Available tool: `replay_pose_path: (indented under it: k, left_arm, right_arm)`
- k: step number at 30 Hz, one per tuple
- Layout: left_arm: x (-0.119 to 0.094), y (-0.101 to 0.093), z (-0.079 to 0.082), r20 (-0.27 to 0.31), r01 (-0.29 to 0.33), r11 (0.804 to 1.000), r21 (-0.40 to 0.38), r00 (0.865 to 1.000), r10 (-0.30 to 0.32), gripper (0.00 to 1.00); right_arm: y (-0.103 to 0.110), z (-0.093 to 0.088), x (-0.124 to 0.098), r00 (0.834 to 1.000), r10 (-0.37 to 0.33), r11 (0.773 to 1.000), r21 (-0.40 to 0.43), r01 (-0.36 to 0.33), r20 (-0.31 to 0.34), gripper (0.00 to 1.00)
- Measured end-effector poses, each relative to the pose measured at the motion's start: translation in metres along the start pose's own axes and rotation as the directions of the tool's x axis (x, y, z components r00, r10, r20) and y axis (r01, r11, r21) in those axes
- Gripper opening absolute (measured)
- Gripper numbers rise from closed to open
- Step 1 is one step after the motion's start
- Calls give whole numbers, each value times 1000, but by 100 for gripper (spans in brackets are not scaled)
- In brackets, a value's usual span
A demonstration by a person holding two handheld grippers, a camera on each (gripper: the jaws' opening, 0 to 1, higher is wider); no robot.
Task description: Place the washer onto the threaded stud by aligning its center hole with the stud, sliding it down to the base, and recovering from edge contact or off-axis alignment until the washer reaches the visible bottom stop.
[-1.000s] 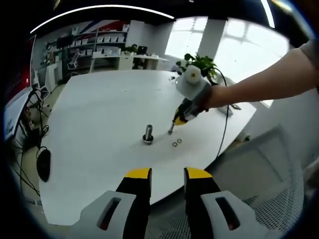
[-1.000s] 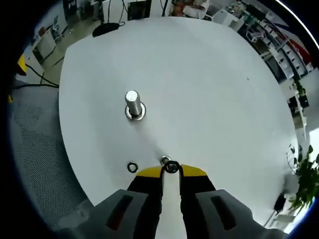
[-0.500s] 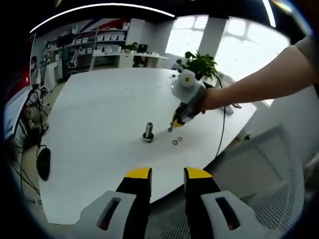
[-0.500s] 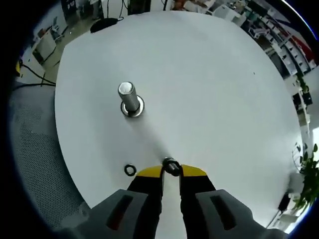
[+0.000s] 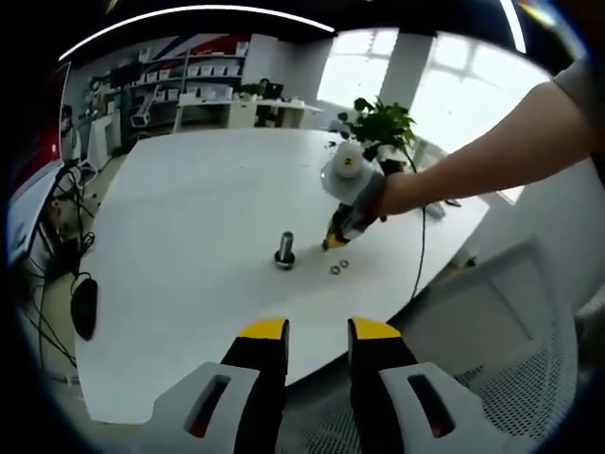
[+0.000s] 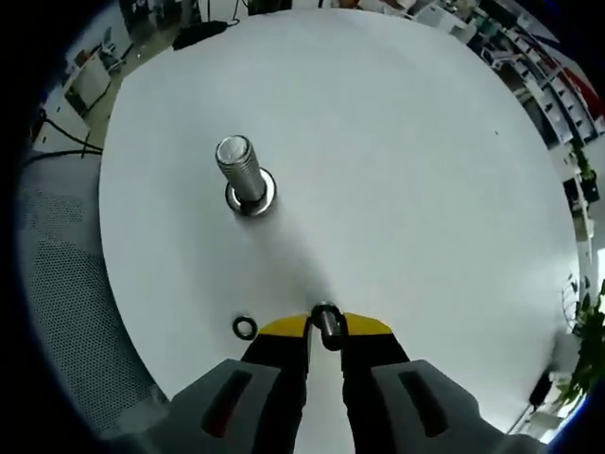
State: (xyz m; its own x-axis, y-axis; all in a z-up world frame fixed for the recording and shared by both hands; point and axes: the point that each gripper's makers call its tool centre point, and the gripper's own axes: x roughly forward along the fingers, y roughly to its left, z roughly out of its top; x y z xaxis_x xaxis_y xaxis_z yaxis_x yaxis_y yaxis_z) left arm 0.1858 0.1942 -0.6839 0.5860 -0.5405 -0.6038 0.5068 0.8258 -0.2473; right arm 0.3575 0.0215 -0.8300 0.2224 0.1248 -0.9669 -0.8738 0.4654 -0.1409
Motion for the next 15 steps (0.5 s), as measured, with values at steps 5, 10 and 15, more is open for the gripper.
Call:
replay_pose_path:
  k: [5,10,15]
  left_arm:
    - [0,-1,-1,-3,3,1000,4,1000,-3,22]
    - [1,-1,-1,-4,5,1000,3,1000,-5,22]
    - [1,-1,0,-1,6,1000,7,1000,-6,22]
  right_arm:
    - [4,1,3,1000,12,1000,12,-12,1,14]
    - [3,1,3,1000,13,999,33,-13,5,16]
    - [3,0,-2,1000,-1,999,41,1,12,21]
